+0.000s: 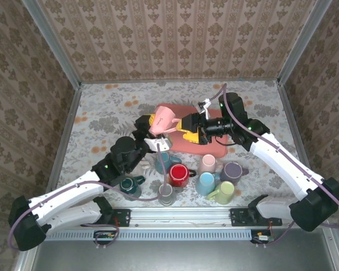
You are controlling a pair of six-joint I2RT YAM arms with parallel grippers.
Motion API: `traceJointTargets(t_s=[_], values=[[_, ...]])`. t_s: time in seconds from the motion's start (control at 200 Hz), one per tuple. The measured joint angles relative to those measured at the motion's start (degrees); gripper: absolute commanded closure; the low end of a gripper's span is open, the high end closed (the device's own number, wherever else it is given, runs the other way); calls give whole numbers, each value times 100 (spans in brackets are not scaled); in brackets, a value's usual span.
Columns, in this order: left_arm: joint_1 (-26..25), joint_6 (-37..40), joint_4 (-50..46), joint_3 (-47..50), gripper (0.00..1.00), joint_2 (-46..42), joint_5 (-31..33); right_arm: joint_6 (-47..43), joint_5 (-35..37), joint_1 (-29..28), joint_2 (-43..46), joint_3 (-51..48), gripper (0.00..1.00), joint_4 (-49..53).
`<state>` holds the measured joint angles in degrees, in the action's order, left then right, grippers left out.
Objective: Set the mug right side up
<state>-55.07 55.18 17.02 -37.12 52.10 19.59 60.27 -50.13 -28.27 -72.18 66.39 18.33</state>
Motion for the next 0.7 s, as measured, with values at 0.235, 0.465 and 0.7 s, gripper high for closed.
traceJointTargets(t_s=[0.235,0.465,0.7], values=[[-74,280,282,352,100,-236,-83,422,-494,28,-302,151,41,-334],[-157,341,584,640,100,-450,-103,352,-907,66,-592,387,58,-133],[-258,361,555,695,100,-684,-245,24,-1368,70,-1012,723,57,118]])
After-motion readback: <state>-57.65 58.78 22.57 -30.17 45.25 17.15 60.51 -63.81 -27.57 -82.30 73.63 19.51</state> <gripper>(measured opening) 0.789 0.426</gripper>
